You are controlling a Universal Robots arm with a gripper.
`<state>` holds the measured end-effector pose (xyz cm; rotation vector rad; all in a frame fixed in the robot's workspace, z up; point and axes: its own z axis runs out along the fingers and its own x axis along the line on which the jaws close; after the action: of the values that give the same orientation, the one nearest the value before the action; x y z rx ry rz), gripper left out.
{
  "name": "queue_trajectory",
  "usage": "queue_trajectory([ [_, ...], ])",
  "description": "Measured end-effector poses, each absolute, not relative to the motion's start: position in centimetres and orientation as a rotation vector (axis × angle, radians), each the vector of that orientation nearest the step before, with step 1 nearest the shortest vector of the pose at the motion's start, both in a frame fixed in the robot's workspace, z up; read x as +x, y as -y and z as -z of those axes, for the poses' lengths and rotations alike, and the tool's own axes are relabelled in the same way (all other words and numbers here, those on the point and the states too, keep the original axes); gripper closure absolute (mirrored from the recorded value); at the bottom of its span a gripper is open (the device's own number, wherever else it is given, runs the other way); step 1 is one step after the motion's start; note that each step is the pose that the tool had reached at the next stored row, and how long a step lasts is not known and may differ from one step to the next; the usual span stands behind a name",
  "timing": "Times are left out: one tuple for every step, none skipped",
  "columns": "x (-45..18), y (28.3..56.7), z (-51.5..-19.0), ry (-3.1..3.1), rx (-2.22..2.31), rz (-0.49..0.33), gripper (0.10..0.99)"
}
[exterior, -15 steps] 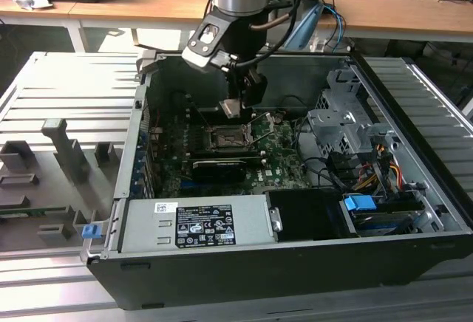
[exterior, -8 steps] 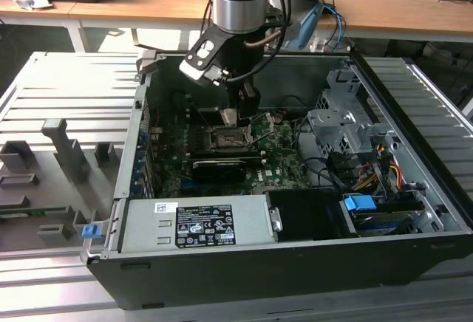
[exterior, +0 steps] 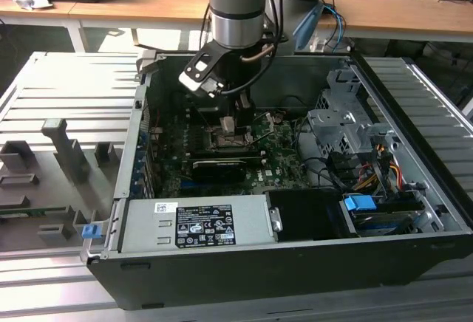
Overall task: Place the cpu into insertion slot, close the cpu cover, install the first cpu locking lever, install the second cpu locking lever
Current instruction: 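Place the cpu into insertion slot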
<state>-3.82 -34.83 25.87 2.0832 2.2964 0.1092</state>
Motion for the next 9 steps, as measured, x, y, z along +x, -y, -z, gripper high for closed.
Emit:
queue_trajectory([
  [-3.8, 34.8, -25.5, -2.279, 2.102, -0.108, 0.557],
  [-3.8, 34.5, -25.0, -2.262, 2.119, -0.107, 0.557],
  [-3.8, 34.2, -24.8, -2.261, 2.12, -0.108, 0.557],
  [-3.8, 33.9, -24.5, -2.261, 2.12, -0.108, 0.557],
  [-3.8, 33.6, -24.2, -2.261, 2.12, -0.108, 0.557],
  [-3.9, 33.5, -24.0, -2.261, 2.12, -0.107, 0.557],
  [-3.9, 33.2, -23.6, -2.261, 2.12, -0.108, 0.557],
  [-4.0, 33.1, -23.4, -2.259, 2.123, -0.108, 0.557],
  [-4.0, 33.1, -23.1, -2.241, 2.141, -0.108, 0.557],
])
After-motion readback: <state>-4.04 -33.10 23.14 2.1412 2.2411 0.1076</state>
